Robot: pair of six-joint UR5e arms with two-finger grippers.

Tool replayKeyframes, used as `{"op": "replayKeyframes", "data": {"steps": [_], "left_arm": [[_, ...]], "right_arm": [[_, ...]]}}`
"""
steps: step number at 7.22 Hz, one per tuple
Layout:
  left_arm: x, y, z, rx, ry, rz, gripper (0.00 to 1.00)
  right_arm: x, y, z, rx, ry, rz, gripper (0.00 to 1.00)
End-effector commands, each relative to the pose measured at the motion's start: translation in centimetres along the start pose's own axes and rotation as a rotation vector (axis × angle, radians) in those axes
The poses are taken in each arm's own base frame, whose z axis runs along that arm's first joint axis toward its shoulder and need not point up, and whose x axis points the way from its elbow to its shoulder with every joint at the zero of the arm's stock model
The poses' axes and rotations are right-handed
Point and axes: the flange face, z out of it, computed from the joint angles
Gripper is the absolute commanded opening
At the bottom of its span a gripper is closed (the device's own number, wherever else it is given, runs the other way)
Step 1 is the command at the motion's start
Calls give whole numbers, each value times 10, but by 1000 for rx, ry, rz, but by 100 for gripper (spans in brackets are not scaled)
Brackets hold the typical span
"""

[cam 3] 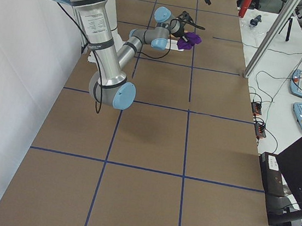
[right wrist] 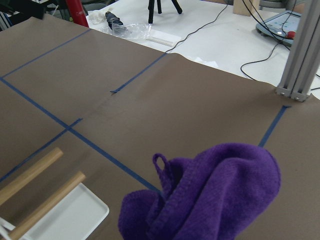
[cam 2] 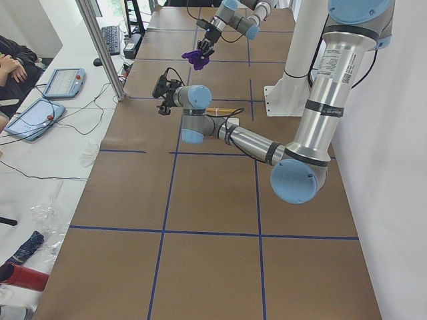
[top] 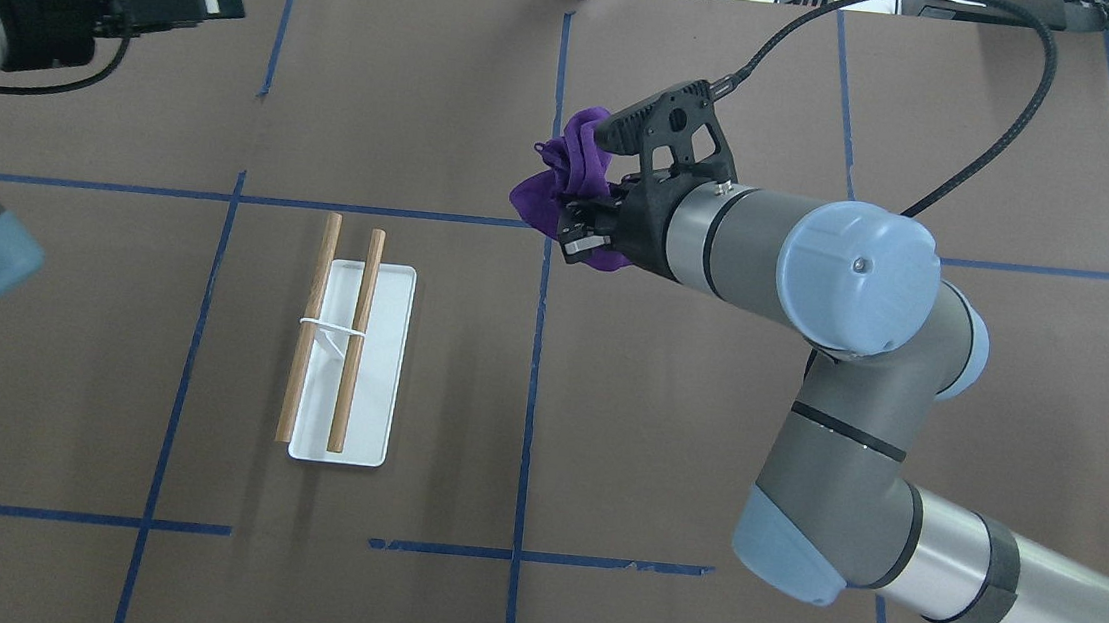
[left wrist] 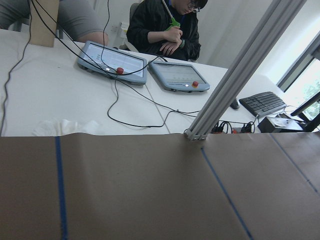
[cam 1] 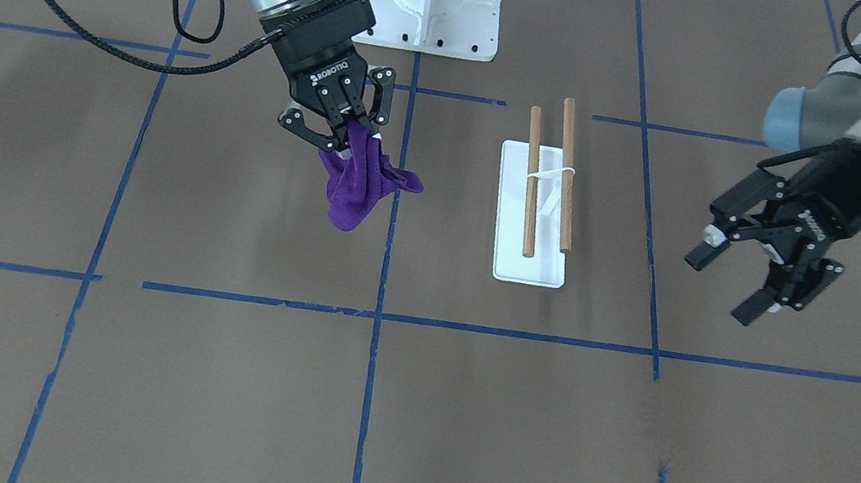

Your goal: Hang towel on rack

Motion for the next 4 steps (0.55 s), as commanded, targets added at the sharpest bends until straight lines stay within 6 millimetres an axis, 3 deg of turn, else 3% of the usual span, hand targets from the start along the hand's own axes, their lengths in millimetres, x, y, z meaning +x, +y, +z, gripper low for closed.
{"op": "replayKeyframes", "data": {"steps": [1,3,4], "left_arm": [[93,48,57,-84,151,-258,96],[128,55,73,-111,199,-276,96],[138,71,79,-139,212,-276,96]], "right_arm": [[-38,-4,0,0,-55,-16,0],[-47,3,2,-16,-63,-39,0],[-48,3,1,-15,-64,-38,0]]}}
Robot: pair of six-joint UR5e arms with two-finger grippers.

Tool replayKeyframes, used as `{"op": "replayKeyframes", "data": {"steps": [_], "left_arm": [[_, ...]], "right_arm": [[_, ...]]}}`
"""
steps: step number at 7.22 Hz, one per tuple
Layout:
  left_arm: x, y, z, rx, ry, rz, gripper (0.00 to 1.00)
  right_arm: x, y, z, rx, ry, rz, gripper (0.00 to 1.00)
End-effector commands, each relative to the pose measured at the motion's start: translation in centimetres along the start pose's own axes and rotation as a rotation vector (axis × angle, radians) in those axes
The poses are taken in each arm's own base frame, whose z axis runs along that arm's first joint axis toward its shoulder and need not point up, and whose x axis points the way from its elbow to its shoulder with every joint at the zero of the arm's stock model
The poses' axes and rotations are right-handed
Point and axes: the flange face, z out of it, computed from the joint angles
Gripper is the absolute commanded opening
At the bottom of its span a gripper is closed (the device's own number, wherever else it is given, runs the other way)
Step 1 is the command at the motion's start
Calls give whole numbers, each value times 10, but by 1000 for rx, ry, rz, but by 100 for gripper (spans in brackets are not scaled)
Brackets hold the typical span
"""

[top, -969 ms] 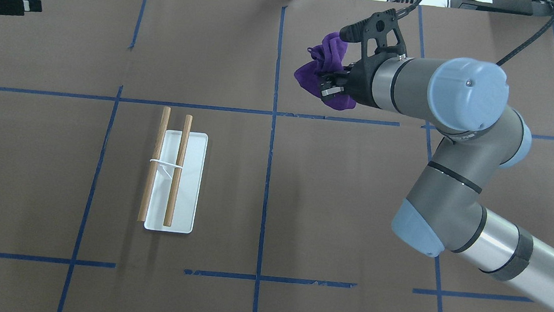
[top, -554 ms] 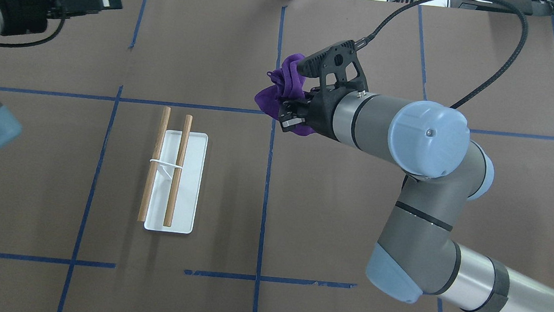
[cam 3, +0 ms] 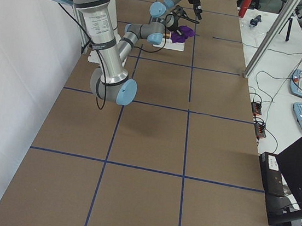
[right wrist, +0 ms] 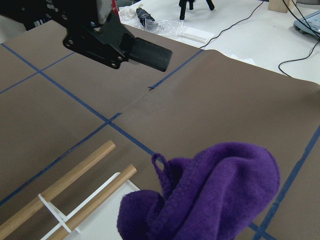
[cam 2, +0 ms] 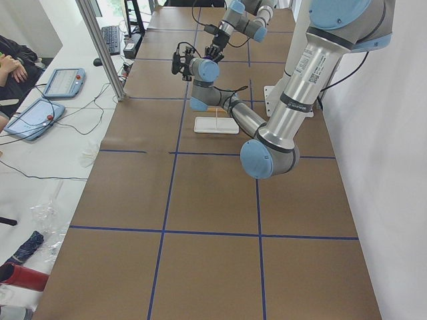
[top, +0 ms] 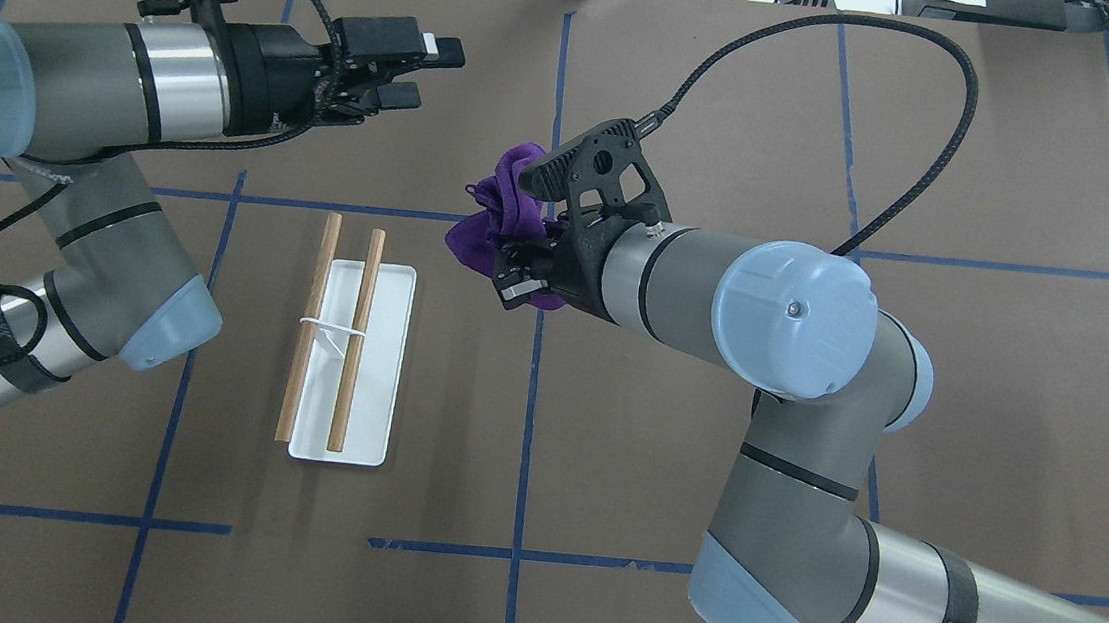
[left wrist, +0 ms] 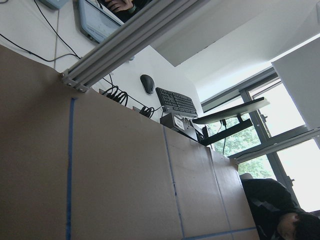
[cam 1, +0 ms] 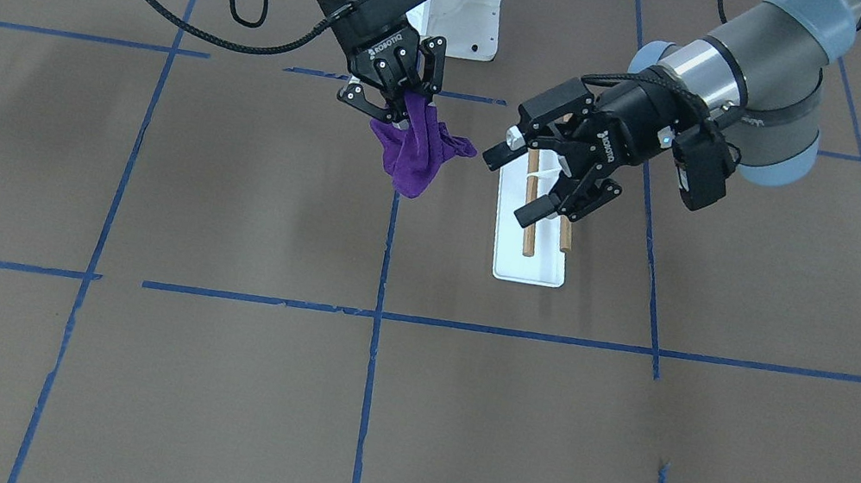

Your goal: Hang towel on rack

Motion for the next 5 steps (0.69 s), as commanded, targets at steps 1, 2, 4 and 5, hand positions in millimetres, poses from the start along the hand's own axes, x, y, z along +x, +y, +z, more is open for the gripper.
{"op": "replayKeyframes", "data": {"steps": [1,2,4,5], "left_arm": [[11,23,20,-43,18,-5,94],[10,22,29,-52,11,-1,93],[5,27,43,-117,-53,65,92],[7,28,46,-132,-66,64,90]], "right_arm": [[-4,1,-1,-1,-6,-4,0],[-4,0,-1,1,-8,-4,0],[-6,-2,-5,8,-15,-4,0],[-7,-1,-5,7,-16,-4,0]]}}
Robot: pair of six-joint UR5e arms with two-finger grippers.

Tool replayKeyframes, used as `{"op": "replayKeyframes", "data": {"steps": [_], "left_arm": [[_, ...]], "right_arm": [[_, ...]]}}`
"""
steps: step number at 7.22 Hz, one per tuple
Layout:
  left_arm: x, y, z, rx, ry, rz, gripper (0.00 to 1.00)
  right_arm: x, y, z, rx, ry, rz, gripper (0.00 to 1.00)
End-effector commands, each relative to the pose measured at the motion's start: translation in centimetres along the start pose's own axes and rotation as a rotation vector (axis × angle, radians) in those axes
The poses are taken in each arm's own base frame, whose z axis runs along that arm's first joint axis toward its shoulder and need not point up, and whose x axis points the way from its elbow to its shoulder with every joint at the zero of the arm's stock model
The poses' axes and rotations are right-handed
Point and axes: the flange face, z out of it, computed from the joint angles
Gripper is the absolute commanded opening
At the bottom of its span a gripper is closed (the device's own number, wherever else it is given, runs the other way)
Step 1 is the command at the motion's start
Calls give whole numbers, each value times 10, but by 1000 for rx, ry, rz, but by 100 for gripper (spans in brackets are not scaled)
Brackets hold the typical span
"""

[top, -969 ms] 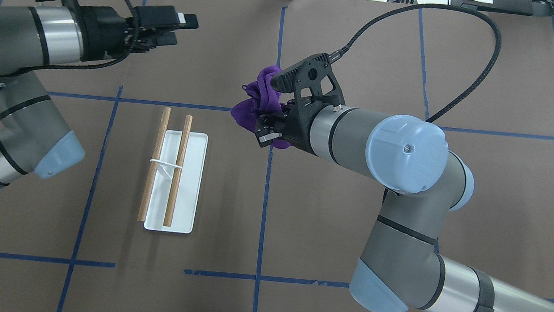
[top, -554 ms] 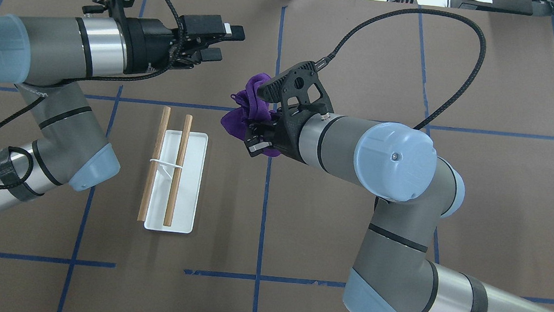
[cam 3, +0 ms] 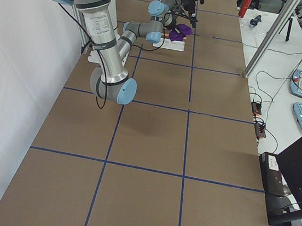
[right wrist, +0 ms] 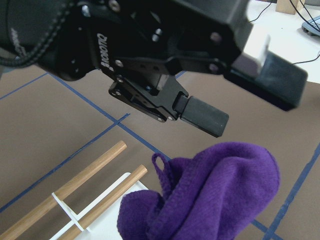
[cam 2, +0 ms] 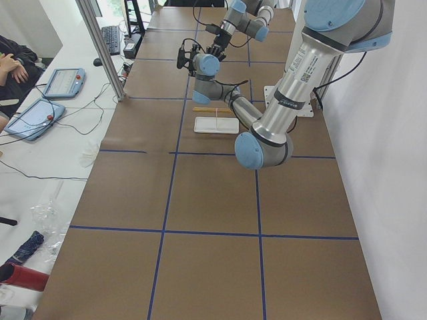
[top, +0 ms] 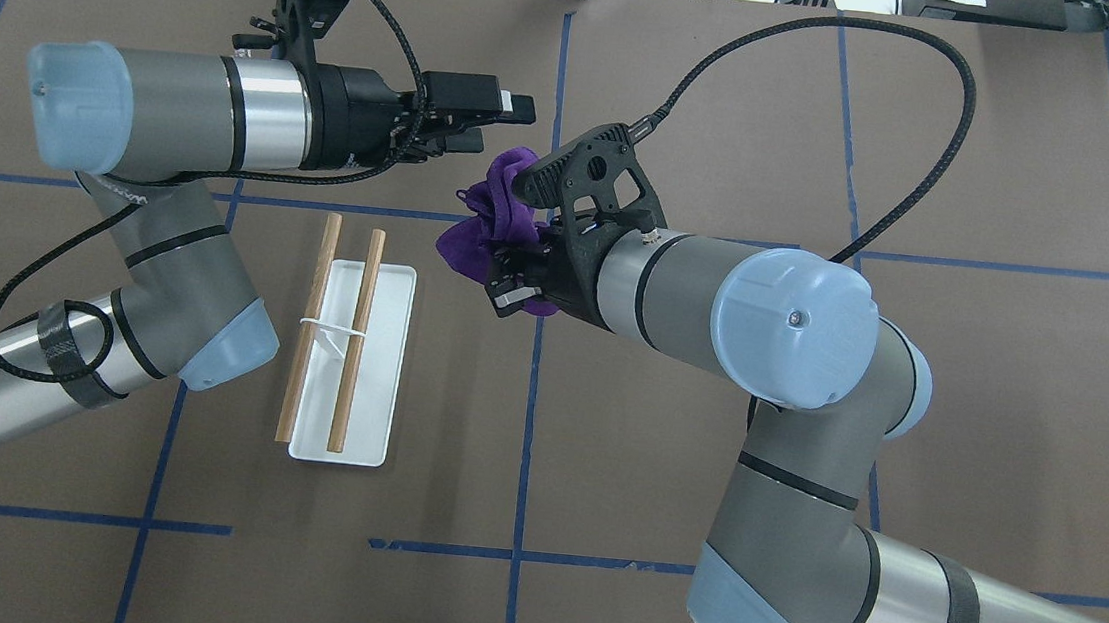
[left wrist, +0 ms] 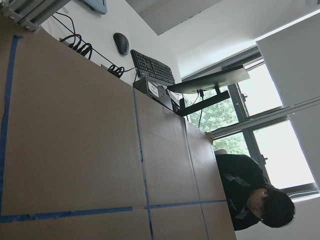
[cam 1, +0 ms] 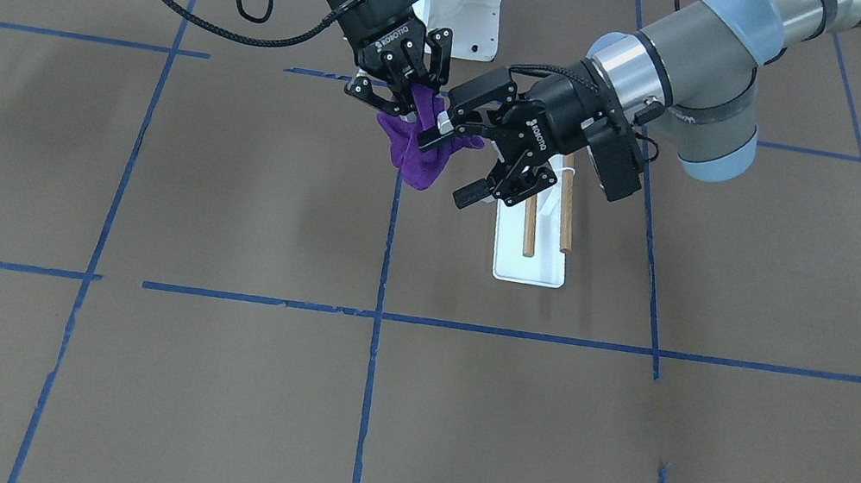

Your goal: Hang towel on rack

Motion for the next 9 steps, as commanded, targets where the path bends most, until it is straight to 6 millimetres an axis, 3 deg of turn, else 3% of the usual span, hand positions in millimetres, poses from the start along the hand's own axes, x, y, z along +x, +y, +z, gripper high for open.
{"op": "replayKeyframes", "data": {"steps": [1,4,7,9], "left_arm": [[0,2,5,-34,-27,13,81],[1,7,6,-93,-25,12,58],[0,11,5,-125,-25,12,53],[0,12,5,-127,-25,12,29]], "right_arm": [[-1,0,0,0,-2,0,0],[-1,1,0,-1,-1,0,0],[-1,0,0,0,-2,0,0],[-1,0,-1,1,-4,0,0]]}}
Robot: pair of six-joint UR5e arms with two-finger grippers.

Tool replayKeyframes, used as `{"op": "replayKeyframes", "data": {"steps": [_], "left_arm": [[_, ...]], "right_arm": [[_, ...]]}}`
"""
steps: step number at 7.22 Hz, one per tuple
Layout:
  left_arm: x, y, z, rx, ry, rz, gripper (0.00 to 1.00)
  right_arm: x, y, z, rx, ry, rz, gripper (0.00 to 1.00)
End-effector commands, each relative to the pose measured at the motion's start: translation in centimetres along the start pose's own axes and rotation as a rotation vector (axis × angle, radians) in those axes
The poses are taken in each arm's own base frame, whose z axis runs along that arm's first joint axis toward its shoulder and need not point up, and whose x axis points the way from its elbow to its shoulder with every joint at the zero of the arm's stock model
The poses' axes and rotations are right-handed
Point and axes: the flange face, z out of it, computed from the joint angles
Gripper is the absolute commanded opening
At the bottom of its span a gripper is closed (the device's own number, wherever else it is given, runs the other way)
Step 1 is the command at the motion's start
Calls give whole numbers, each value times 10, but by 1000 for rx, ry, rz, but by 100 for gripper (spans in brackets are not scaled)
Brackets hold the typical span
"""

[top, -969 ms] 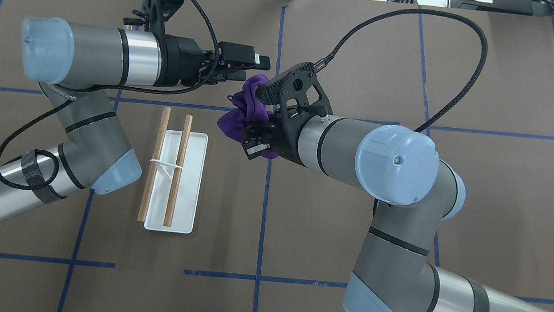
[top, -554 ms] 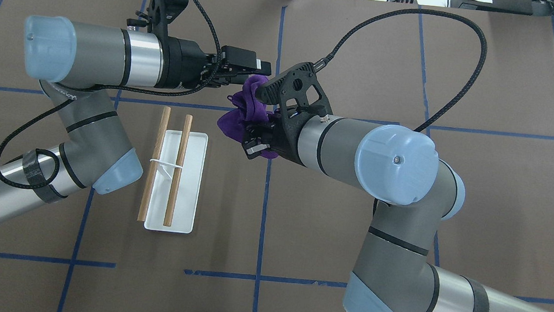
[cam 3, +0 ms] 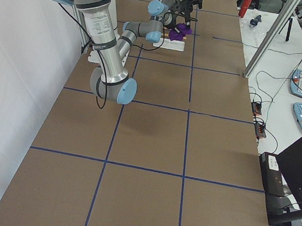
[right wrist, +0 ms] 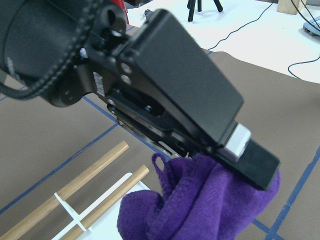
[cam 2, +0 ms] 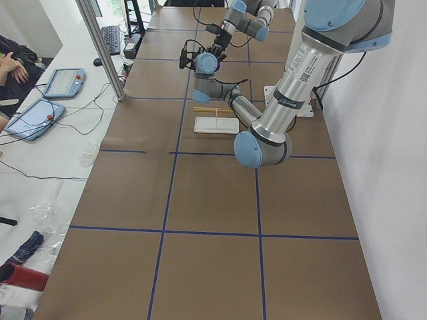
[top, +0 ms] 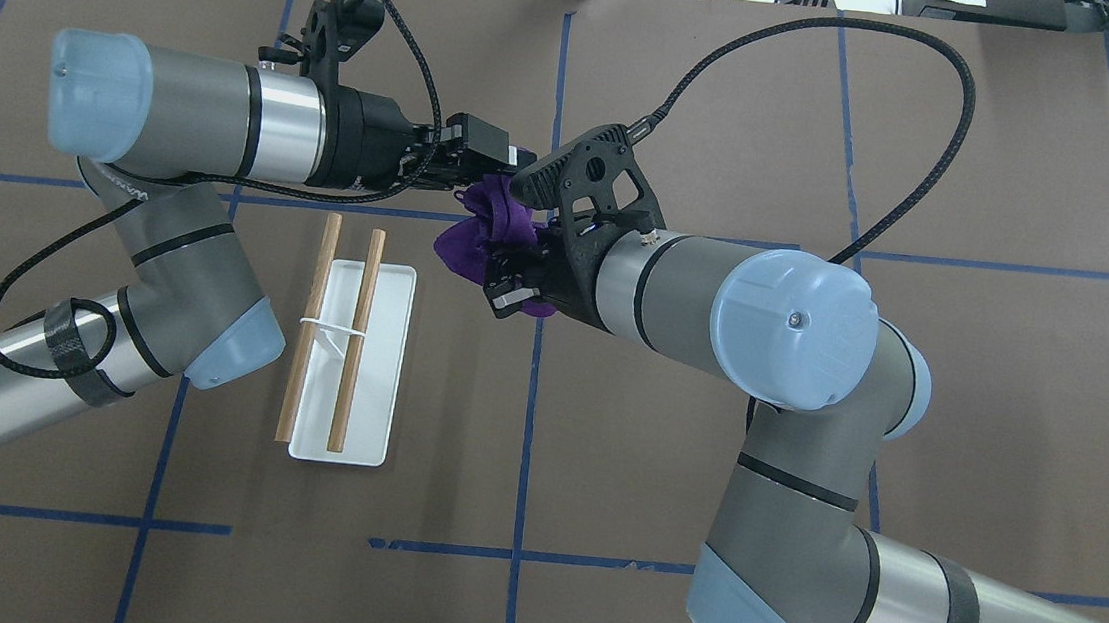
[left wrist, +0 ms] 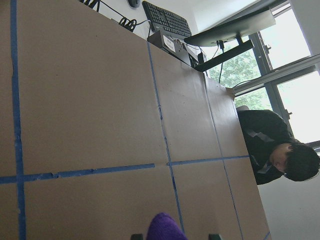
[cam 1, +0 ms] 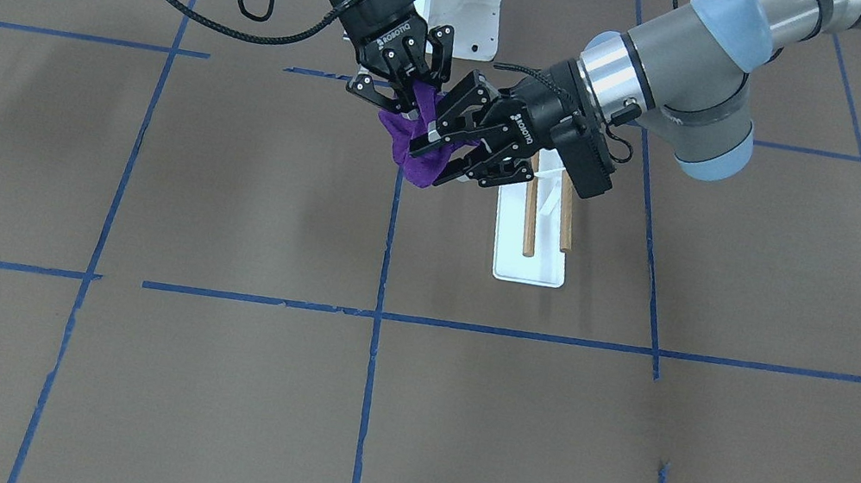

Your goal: Hang towel on rack

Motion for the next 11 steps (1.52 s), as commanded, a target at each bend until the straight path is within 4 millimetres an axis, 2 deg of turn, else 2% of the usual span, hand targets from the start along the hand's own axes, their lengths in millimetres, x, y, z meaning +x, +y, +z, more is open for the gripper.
{"op": "replayKeyframes", "data": {"steps": [1,2,4,5,6,9,10,11], "left_arm": [[0,0,0,-2,1,0,9],[-3,0,-2,0,-4,-1,0],[0,0,-3,1,0,-2,0],[0,-1,-3,2,-12,-9,0],[3,-1,-3,2,-14,-13,0],[2,-3,3,0,-60,-37,0],[3,-5,6,-1,-76,-43,0],[7,-5,6,1,-79,-49,0]], "right_arm": [[0,0,0,0,-1,0,0],[0,0,0,0,-1,0,0],[0,0,-2,0,-3,3,0],[-4,0,-5,3,-12,14,47],[-6,0,-11,8,-20,17,99],[-4,0,-14,-8,-6,15,100],[-7,-4,-26,-32,8,12,100],[2,-16,-51,-63,48,8,100]]}}
